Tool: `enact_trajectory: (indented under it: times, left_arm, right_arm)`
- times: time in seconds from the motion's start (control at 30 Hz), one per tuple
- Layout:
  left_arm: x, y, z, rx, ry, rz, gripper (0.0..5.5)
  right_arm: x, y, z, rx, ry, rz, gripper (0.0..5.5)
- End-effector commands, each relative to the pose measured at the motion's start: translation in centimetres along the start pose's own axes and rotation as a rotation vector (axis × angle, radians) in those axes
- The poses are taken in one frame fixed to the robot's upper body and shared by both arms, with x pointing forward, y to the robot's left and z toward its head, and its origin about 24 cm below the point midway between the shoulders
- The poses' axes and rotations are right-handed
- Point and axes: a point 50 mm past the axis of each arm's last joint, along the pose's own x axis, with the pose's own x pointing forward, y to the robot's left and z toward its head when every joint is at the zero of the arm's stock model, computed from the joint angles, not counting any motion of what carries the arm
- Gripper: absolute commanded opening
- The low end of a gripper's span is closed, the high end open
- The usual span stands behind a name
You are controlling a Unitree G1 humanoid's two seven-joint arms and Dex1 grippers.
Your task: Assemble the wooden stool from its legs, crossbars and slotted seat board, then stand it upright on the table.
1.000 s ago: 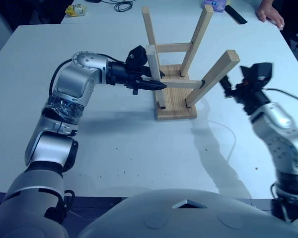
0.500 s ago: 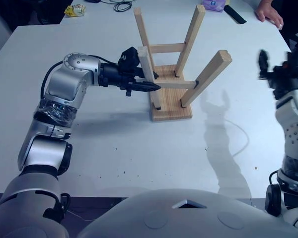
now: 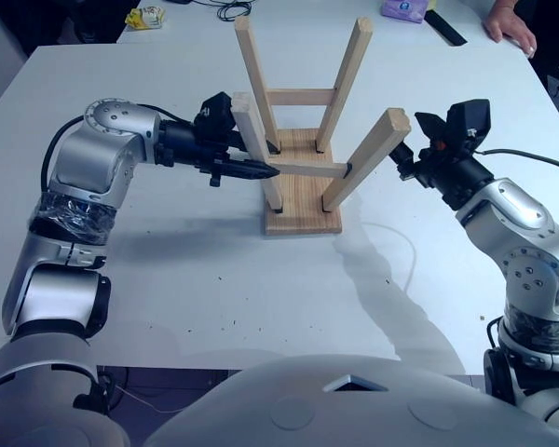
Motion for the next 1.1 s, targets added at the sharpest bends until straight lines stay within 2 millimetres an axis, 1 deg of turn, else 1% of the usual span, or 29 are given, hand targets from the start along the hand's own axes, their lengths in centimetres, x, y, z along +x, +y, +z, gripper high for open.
enact_trajectory:
  times: [0.03,0.1,0.2,0.33,0.4,0.5,0.53,0.63,0.7,0.73,0.8,0.83,0.93,1.0,1.1]
  left_arm:
    - [2.5,0.1,-3.3,-0.196,-0.002,0.108,2.06]
    - [1.9,0.1,-2.9,-0.207,-0.074,0.16,2.07]
    - [0.9,-0.4,-2.9,-0.217,-0.15,0.258,2.07]
    - [0.0,-1.2,-3.4,-0.219,-0.162,0.324,2.07]
    - [-0.2,-1.5,-3.5,-0.212,-0.161,0.325,2.07]
    - [0.1,-1.9,-4.1,-0.188,-0.117,0.297,2.07]
    - [0.1,-2.0,-4.2,-0.181,-0.099,0.283,2.43]
    - [-0.2,-2.1,-4.7,-0.168,-0.049,0.238,2.83]
    - [-0.4,-2.2,-5.1,-0.168,-0.011,0.217,3.18]
    - [-0.4,-2.1,-5.3,-0.17,-0.004,0.215,3.23]
    - [-0.5,-1.8,-5.4,-0.18,-0.004,0.232,3.59]
    - [-0.5,-1.6,-5.5,-0.187,-0.009,0.245,3.68]
    - [-0.7,-1.5,-5.9,-0.208,-0.017,0.288,3.68]
    - [-1.2,-1.6,-6.3,-0.221,-0.021,0.322,3.68]
    - [-1.8,-1.9,-6.4,-0.238,-0.048,0.366,3.68]
  right_arm:
    - [0.8,2.9,2.5,0.064,-0.121,0.259,3.95]
    - [0.9,2.1,3.3,0.079,-0.155,0.237,3.95]
    - [1.0,1.3,4.1,0.094,-0.185,0.23,3.95]
    - [1.1,0.9,4.5,0.093,-0.188,0.249,3.95]
    - [1.2,0.8,4.5,0.082,-0.183,0.252,3.95]
    - [1.4,0.7,4.5,0.07,-0.179,0.25,3.95]
    - [1.4,0.7,4.6,0.065,-0.18,0.254,3.95]
    - [1.2,0.8,4.9,0.051,-0.196,0.276,3.95]
    - [0.7,1.2,5.7,0.046,-0.245,0.332,3.95]
    - [0.5,1.5,6.4,0.056,-0.284,0.366,3.95]
    - [-0.1,2.2,8.1,0.109,-0.386,0.439,3.95]
    - [-0.4,2.6,9.2,0.14,-0.442,0.473,3.95]
    - [-1.0,3.6,11.0,0.191,-0.522,0.549,3.95]
    - [-1.2,4.4,11.3,0.173,-0.513,0.582,3.95]
    - [-0.5,5.2,10.3,0.147,-0.433,0.581,3.95]
